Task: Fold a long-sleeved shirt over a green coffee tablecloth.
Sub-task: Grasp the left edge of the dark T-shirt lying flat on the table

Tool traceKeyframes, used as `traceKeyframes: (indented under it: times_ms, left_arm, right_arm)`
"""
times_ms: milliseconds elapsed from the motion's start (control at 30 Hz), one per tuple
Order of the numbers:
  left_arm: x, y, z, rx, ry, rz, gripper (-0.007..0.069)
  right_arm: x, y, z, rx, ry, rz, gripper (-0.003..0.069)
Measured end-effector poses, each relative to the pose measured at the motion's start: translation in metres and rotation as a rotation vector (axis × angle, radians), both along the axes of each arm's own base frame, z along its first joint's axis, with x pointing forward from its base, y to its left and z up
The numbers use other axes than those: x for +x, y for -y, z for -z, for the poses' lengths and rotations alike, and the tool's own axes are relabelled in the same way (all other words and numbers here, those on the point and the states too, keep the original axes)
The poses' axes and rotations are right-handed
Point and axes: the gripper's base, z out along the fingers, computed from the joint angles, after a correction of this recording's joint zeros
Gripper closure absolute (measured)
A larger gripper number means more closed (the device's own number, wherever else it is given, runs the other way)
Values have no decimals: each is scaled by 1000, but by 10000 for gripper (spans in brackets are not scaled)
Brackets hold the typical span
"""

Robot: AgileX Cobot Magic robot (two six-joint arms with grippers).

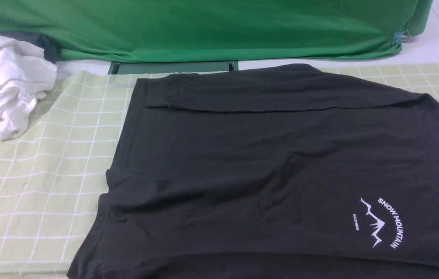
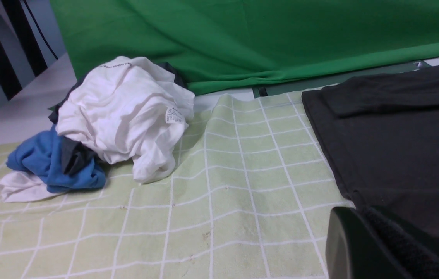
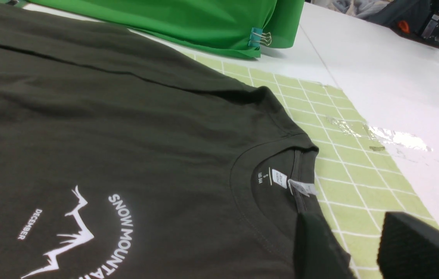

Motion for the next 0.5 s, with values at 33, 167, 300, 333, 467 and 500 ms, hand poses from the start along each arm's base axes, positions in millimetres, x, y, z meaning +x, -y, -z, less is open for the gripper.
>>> traceKeyframes:
  times_ms: [33, 167, 300, 333, 467, 500]
  left_arm:
    - [0, 0, -1, 2, 5, 0, 607]
    - [0, 0, -2, 33, 21, -1, 607]
    - [0, -1, -8, 105, 81, -1, 607]
    - [0, 0, -11, 111, 111, 1, 607]
    - [0, 1, -21, 40, 234, 10, 607]
    - [-1, 1, -25, -8, 276, 13, 607]
  right_arm:
    - [0, 0, 0, 0, 0, 0, 412]
    - [0, 0, 0, 0, 0, 0, 412]
    - [0, 0, 0, 0, 0, 0, 412]
    - [0, 0, 0, 0, 0, 0, 412]
    - [0, 0, 0, -1, 0, 0, 412]
    - [0, 0, 0, 0, 3, 0, 412]
